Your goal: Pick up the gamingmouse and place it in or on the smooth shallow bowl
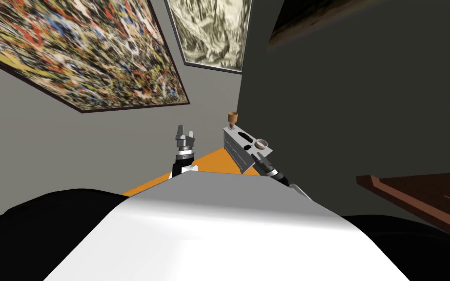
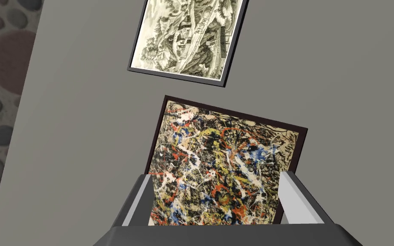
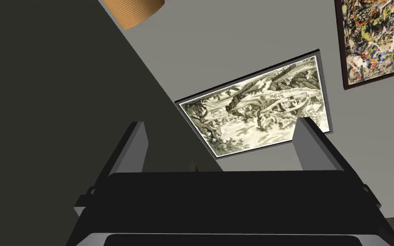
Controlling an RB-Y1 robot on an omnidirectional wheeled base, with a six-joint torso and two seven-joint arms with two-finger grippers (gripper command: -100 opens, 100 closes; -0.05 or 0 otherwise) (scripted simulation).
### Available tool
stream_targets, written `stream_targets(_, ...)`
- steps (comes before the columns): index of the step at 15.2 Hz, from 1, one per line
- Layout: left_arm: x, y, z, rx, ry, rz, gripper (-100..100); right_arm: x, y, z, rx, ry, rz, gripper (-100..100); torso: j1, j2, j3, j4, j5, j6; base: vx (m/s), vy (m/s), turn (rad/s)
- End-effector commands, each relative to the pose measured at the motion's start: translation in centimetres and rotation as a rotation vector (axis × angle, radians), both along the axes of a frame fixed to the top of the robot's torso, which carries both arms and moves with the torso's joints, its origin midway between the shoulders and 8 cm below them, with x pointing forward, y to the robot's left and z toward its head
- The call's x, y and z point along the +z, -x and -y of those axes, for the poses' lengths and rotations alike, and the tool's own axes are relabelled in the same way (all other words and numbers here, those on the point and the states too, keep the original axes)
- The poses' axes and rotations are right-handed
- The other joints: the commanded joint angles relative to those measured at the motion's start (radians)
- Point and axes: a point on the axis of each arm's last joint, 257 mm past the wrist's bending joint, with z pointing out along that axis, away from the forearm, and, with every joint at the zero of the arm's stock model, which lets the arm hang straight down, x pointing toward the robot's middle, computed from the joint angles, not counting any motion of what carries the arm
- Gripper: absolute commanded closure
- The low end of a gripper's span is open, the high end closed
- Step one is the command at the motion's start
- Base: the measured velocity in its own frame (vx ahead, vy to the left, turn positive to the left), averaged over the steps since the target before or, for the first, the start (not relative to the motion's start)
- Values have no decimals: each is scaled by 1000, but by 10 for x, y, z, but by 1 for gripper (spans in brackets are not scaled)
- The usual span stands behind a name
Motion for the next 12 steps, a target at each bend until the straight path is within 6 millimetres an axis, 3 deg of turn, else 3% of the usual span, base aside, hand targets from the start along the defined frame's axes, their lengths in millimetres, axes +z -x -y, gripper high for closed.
stream_targets(1,0,0,0,0,0,0,0,-8,2,5,12,61,-10,-100,0,0,0,0,0,0,36,41,29)
stream_targets(2,0,0,0,0,0,0,0,-29,8,13,21,162,-32,-100,-1,0,0,0,0,0,45,44,104)
stream_targets(3,0,0,0,0,0,0,0,-30,8,14,31,174,-35,-100,-1,0,0,0,0,0,47,44,123)
stream_targets(4,0,0,0,0,0,0,0,-50,15,22,41,264,-59,-100,-1,0,0,0,0,0,54,56,174)
stream_targets(5,0,0,0,0,0,0,0,-51,16,24,53,287,-59,-100,-1,-1,0,0,0,0,59,55,132)
stream_targets(6,0,0,0,0,0,0,0,-72,24,34,65,372,-87,-100,-1,-1,-1,0,0,0,64,72,170)
stream_targets(7,0,0,0,0,0,0,0,-72,24,36,77,399,-83,-100,0,-1,-1,0,0,0,67,67,130)
stream_targets(8,0,0,0,0,0,0,0,-92,33,48,92,481,-112,-100,0,-2,-1,0,0,0,83,66,182)
stream_targets(10,0,0,0,0,0,0,0,-92,33,49,103,509,-105,-100,0,-3,-2,-1,0,0,81,44,80)
stream_targets(11,0,0,0,0,0,0,0,-111,43,64,131,614,-129,-100,-1,-2,-1,-1,0,0,76,42,85)
stream_targets(12,0,0,0,0,0,0,0,-111,43,64,131,617,-127,-100,-1,-2,-1,-1,0,0,77,44,108)
